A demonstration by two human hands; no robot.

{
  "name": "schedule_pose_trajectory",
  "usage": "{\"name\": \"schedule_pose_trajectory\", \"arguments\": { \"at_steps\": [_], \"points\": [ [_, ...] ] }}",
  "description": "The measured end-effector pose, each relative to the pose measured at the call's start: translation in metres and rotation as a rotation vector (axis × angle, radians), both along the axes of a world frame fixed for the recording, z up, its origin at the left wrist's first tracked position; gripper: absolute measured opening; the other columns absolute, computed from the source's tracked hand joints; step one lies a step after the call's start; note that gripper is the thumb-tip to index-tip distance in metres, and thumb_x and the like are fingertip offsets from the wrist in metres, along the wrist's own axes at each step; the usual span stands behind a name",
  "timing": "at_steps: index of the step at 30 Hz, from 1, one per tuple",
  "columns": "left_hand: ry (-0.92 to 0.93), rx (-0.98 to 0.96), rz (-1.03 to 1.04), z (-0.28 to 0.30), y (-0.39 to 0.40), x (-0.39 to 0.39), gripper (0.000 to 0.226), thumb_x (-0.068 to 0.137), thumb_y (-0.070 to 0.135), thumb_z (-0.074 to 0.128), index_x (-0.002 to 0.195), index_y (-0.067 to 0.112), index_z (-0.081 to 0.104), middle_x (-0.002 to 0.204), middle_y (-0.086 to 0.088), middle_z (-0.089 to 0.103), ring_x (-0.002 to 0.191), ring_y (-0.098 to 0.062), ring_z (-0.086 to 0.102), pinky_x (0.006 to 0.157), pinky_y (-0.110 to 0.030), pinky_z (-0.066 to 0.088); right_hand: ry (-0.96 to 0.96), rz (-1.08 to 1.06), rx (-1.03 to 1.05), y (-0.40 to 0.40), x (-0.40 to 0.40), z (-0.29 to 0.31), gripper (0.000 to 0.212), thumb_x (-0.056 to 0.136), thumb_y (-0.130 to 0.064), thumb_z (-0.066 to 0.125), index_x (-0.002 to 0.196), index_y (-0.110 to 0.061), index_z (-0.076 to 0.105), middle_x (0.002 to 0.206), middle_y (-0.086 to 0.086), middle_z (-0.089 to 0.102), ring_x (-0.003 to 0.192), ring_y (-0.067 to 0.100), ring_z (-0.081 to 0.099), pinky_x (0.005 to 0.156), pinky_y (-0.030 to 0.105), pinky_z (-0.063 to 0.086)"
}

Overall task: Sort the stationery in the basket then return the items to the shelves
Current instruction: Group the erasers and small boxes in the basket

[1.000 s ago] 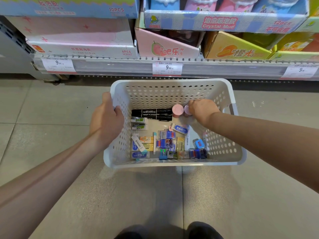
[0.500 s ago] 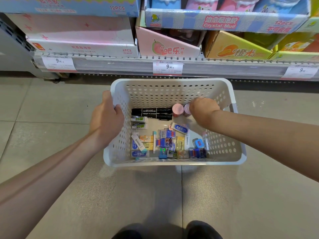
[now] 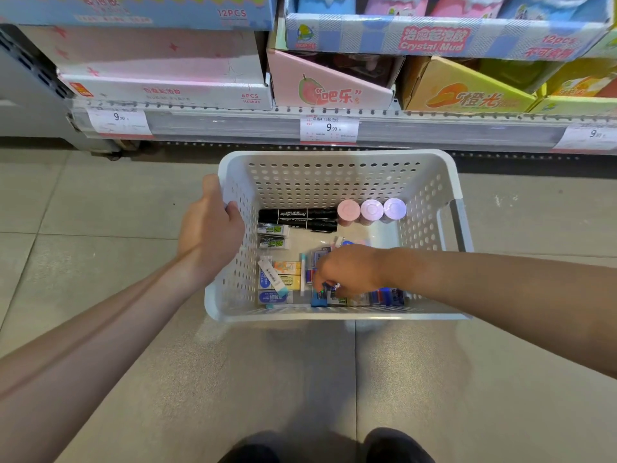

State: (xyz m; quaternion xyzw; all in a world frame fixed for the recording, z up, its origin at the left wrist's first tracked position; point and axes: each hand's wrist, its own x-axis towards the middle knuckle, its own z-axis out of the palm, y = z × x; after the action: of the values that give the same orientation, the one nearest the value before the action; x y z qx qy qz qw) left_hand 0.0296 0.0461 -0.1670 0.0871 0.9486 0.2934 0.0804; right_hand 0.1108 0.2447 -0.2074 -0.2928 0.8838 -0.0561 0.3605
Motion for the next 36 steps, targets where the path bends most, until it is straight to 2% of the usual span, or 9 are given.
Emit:
{"name": "schedule_pose_trajectory", "arguments": {
  "at_steps": [2, 7, 19, 22, 24, 26, 30, 33, 36],
  "points": [
    [0.008, 0.008, -0.012, -0.001, -0.001, 0.0, 0.009, 0.098, 0.01, 0.037, 0.1, 0.009, 0.028, 0.059, -0.011, 0.045, 0.05, -0.033, 0.049, 0.046, -0.044, 0.044, 0.041, 0.083, 0.061, -0.003, 0.002, -0.007, 0.044, 0.088, -0.009, 0.055, 0.131, -0.019, 0.052, 0.125, 0.006, 0.057, 0.111, 0.026, 0.055, 0.078, 0.031, 0.042],
    [0.008, 0.024, -0.016, -0.003, -0.001, -0.001, 0.009, 0.098, 0.01, 0.037, 0.099, 0.01, 0.028, 0.058, -0.008, 0.042, 0.049, -0.03, 0.045, 0.048, -0.038, 0.04, 0.145, 0.209, 0.107, -0.01, 0.004, -0.014, 0.024, 0.089, -0.007, 0.053, 0.113, -0.009, 0.06, 0.112, 0.009, 0.058, 0.1, 0.027, 0.059, 0.065, 0.026, 0.033],
    [-0.009, 0.045, -0.016, -0.004, -0.002, -0.002, 0.008, 0.099, 0.01, 0.038, 0.103, 0.01, 0.031, 0.061, -0.008, 0.045, 0.049, -0.029, 0.047, 0.045, -0.041, 0.044, 0.048, 0.184, 0.114, -0.011, 0.003, -0.015, 0.019, 0.088, -0.006, 0.055, 0.106, -0.009, 0.059, 0.102, 0.009, 0.063, 0.095, 0.026, 0.06, 0.067, 0.028, 0.04],
    [-0.005, 0.04, -0.015, -0.004, -0.002, -0.002, 0.008, 0.098, 0.01, 0.038, 0.103, 0.008, 0.032, 0.06, -0.008, 0.044, 0.049, -0.031, 0.048, 0.045, -0.043, 0.044, -0.072, 0.013, 0.033, -0.007, -0.002, -0.006, 0.022, 0.084, -0.004, 0.057, 0.105, -0.009, 0.06, 0.095, 0.007, 0.06, 0.089, 0.022, 0.055, 0.069, 0.026, 0.036],
    [-0.011, 0.043, -0.016, -0.004, -0.002, -0.002, 0.009, 0.098, 0.011, 0.037, 0.104, 0.008, 0.031, 0.061, -0.011, 0.044, 0.051, -0.033, 0.05, 0.045, -0.048, 0.046, -0.096, -0.124, -0.067, -0.002, -0.007, -0.001, 0.022, 0.082, -0.008, 0.063, 0.104, -0.01, 0.063, 0.1, 0.005, 0.063, 0.092, 0.021, 0.057, 0.073, 0.026, 0.04],
    [-0.017, 0.049, -0.012, -0.004, -0.002, -0.001, 0.008, 0.098, 0.011, 0.037, 0.103, 0.009, 0.031, 0.062, -0.012, 0.044, 0.051, -0.031, 0.049, 0.046, -0.044, 0.045, -0.13, -0.28, -0.201, 0.002, -0.012, 0.001, 0.019, 0.082, -0.009, 0.066, 0.1, -0.011, 0.062, 0.1, 0.004, 0.063, 0.092, 0.019, 0.059, 0.078, 0.026, 0.044],
    [-0.024, 0.039, -0.008, -0.001, -0.001, -0.001, 0.009, 0.098, 0.012, 0.037, 0.104, 0.009, 0.031, 0.063, -0.01, 0.044, 0.051, -0.031, 0.048, 0.047, -0.05, 0.047, -0.278, -0.665, -0.502, -0.001, -0.021, 0.001, 0.017, 0.089, -0.001, 0.057, 0.096, -0.011, 0.045, 0.085, -0.004, 0.049, 0.074, 0.013, 0.053, 0.064, 0.013, 0.047],
    [-0.028, 0.03, 0.0, -0.001, -0.001, 0.0, 0.01, 0.099, 0.012, 0.037, 0.106, 0.008, 0.032, 0.063, -0.009, 0.044, 0.053, -0.029, 0.048, 0.048, -0.047, 0.046, -0.435, -0.936, -0.576, -0.008, -0.025, 0.0, 0.013, 0.097, -0.005, 0.043, 0.107, -0.013, 0.04, 0.091, 0.004, 0.043, 0.069, 0.01, 0.05, 0.066, 0.023, 0.057],
    [-0.03, 0.038, 0.003, 0.0, 0.0, 0.0, 0.008, 0.099, 0.012, 0.037, 0.103, 0.01, 0.03, 0.064, -0.008, 0.044, 0.053, -0.028, 0.046, 0.05, -0.038, 0.042, -0.493, -1.059, -0.583, -0.013, -0.029, -0.001, 0.026, 0.101, -0.01, 0.037, 0.126, -0.014, 0.038, 0.09, -0.003, 0.04, 0.064, 0.01, 0.048, 0.072, 0.033, 0.059]
  ]
}}
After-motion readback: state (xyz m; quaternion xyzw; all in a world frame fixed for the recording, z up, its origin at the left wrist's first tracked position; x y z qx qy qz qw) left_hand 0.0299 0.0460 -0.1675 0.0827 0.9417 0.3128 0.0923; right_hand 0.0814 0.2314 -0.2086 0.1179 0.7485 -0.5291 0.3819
